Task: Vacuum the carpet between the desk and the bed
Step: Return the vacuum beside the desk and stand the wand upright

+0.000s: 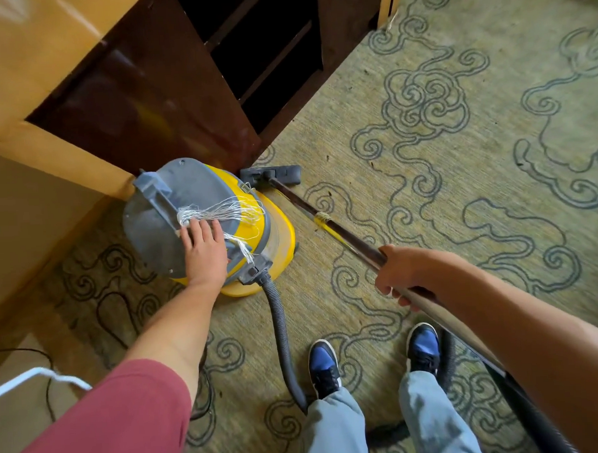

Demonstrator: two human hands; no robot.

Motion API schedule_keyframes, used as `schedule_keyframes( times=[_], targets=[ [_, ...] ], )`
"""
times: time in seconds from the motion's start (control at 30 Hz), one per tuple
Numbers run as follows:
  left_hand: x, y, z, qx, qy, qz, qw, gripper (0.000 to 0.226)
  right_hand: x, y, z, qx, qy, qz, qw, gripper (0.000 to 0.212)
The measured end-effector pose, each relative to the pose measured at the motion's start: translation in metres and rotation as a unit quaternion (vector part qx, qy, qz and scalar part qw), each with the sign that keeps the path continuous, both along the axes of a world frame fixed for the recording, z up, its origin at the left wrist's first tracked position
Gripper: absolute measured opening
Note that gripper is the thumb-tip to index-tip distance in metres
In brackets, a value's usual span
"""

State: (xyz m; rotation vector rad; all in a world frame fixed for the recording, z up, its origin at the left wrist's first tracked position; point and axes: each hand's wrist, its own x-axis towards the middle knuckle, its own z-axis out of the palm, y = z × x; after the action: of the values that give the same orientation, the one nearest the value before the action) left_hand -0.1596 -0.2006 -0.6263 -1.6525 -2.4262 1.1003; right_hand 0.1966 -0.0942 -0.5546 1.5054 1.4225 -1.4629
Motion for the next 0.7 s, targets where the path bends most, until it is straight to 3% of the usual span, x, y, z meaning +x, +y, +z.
schedule_keyframes(
  times=[0.3,0.6,0.7],
  targets=[
    [-0.0073,-0.003,0.0019,-0.014,-0.009,-0.021,1.0,0.096,0.0003,0.0019,0.0012,0.005,0.012,0.008,1.0,0.045],
    [-0.0034,-0.0021,-0.0047,-0.008,0.005,-0.016,1.0,0.085,0.002,0.0048,0.0036,0.001,0.019,0.016,1.0,0.039],
    [-0.0031,-0.0021,-0.0036,-0.017,0.009,-0.023,1.0,0.093,0.0002,0.0063,0.0057,0.003,0.014,0.02,1.0,0.042]
  ],
)
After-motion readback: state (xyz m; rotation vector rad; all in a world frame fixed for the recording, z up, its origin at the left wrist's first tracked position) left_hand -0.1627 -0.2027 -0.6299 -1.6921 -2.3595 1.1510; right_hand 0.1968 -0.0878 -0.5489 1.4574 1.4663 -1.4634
